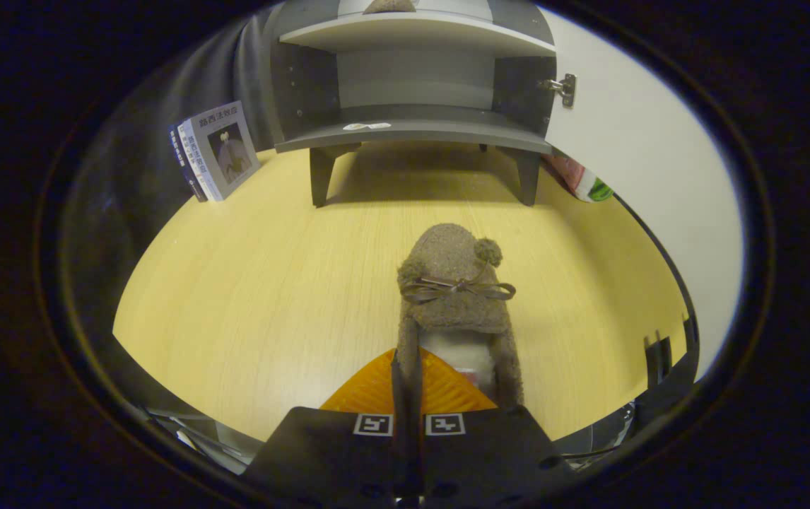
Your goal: Open the shoe cabinet door, grab the shoes and put them into the shoe cabinet, then close the shoe cabinet door.
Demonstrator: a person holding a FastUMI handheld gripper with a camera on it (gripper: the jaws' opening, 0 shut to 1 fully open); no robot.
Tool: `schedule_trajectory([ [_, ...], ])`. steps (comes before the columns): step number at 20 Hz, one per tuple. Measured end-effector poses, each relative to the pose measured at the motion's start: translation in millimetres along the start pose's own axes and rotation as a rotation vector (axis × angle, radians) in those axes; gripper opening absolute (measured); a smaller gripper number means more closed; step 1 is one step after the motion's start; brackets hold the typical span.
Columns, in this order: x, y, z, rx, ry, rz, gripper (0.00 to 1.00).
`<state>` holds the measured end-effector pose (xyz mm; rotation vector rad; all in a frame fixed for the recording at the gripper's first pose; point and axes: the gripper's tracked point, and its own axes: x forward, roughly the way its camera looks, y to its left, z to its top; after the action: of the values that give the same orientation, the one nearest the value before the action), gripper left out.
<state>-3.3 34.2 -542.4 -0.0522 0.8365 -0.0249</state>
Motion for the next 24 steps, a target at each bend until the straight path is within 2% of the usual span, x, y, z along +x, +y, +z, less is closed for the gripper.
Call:
schedule_trajectory([
  [7,-73.0,-6.9,68.7,-0.005,-0.099,-0.026,0.03],
  [11,-133.0,-10.3,137.4,0.011,-0.218,-0.048,0.03],
  [16,-185.6,-20.4,234.5,-0.007,-0.352,-0.086,0.02],
  [19,-197.1,-29.6,299.6,-0.039,-0.430,-0.106,0.02],
  [24,-167.9,-47.0,398.9,-0.077,-0.486,-0.102,0.02],
])
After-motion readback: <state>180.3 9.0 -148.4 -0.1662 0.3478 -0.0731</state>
